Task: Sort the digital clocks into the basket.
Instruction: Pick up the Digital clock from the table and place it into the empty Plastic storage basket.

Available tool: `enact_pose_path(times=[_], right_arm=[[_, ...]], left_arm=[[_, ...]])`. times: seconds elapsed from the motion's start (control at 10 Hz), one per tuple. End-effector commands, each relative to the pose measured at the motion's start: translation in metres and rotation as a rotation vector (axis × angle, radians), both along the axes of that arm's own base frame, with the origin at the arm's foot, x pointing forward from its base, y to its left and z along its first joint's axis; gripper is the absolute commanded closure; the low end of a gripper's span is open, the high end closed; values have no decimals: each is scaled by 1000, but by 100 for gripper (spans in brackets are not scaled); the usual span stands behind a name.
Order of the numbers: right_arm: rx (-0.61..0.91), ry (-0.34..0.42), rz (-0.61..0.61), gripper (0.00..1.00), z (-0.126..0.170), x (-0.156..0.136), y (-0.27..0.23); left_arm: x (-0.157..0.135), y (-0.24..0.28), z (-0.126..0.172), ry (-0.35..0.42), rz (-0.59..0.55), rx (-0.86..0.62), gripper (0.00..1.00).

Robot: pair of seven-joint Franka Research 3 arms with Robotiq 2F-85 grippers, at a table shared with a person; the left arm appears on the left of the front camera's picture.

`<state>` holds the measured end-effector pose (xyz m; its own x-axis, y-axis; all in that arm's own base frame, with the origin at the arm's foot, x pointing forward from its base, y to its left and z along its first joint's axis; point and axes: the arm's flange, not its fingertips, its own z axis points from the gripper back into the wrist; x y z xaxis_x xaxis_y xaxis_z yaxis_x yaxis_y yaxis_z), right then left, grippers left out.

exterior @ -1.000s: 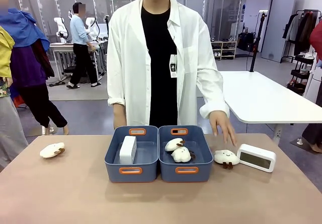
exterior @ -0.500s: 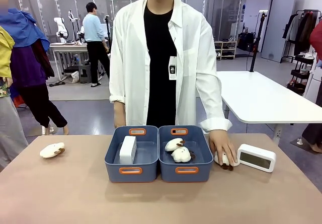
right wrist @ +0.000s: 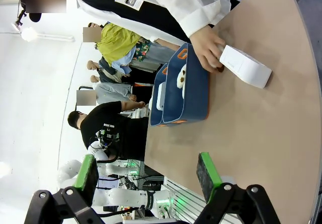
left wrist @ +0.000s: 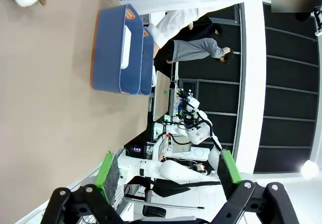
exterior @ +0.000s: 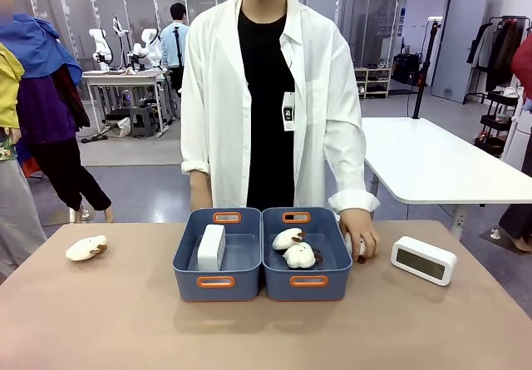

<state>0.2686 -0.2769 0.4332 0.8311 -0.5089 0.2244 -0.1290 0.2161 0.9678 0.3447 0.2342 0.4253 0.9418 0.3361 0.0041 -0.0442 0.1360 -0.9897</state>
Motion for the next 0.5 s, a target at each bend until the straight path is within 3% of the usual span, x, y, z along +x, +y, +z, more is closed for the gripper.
enact_pose_path(times=[0.0, 0.3, 0.4], right_arm=[[-2, -4, 0, 0, 2, 0, 0], [0, 0, 0, 0, 0, 0, 0], [-142, -35, 26, 0, 14, 3, 6]], left_arm=[[-8, -1, 0, -13, -8, 6, 0], [-8, -1, 0, -13, -8, 6, 0], [-8, -1, 0, -13, -8, 6, 0]])
